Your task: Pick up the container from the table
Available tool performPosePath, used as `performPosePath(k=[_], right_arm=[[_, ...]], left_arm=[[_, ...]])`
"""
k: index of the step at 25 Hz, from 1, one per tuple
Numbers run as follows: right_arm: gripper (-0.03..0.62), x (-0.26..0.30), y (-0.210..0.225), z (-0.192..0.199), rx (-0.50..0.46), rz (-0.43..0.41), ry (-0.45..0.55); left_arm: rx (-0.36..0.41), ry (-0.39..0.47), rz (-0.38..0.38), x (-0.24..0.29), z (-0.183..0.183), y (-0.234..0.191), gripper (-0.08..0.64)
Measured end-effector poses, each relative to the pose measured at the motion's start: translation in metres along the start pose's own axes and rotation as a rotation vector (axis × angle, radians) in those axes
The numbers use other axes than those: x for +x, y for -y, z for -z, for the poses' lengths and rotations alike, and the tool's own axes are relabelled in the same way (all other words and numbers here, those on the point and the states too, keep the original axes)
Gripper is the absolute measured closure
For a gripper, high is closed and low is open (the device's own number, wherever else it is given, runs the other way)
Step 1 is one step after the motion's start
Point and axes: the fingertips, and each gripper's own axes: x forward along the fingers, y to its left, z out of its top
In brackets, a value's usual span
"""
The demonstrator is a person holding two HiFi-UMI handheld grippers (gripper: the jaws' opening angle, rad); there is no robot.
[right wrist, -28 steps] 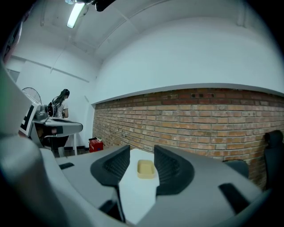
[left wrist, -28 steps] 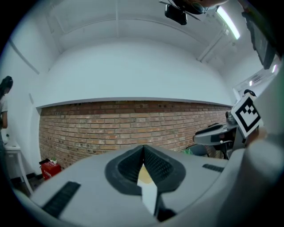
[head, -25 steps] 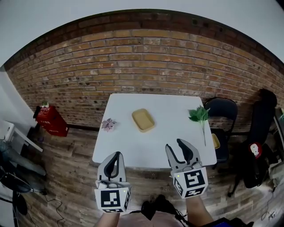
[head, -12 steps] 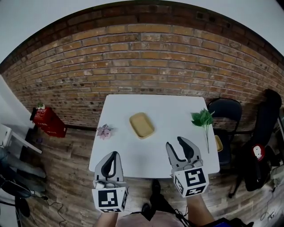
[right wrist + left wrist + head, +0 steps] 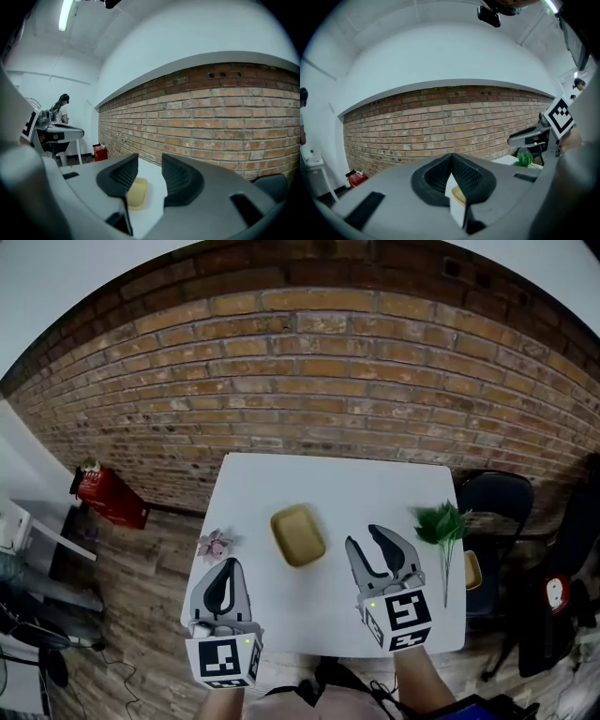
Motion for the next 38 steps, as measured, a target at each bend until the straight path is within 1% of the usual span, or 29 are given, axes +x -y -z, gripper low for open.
performPosePath(k=[3,10,15,24,30,34,38], right_arm=[[0.433,0.021,0.010,-0.005,-0.013,-0.039,0.003],[0.436,0.057,0.020,-0.028,-0.039,-0.080,0.025],[0.437,0.083,0.012,-0.028,-0.052,-0.108,0.010],[0.437,0.128,-0.007,0.013,-0.064,-0.131,-0.116],[0.436,0.149,-0.012,0.059,-0.048,-0.140,-0.225],[0.436,0.162,-0.014,0.088,-0.040,-0.145,-0.290],[0.436,0.169,-0.015,0.115,-0.034,-0.155,-0.349]], left_arm=[[0.003,0.006,-0.042,0.014,-0.008,-0.003,0.551],[-0.007,0.007,-0.109,0.032,-0.015,-0.019,0.551],[-0.030,0.006,-0.120,0.048,-0.012,-0.033,0.551],[-0.074,-0.041,-0.090,0.087,0.021,-0.056,0.551],[-0.113,-0.116,-0.072,0.102,0.057,-0.062,0.551],[-0.123,-0.170,-0.060,0.111,0.083,-0.065,0.551],[-0.135,-0.206,-0.045,0.119,0.101,-0.065,0.551]])
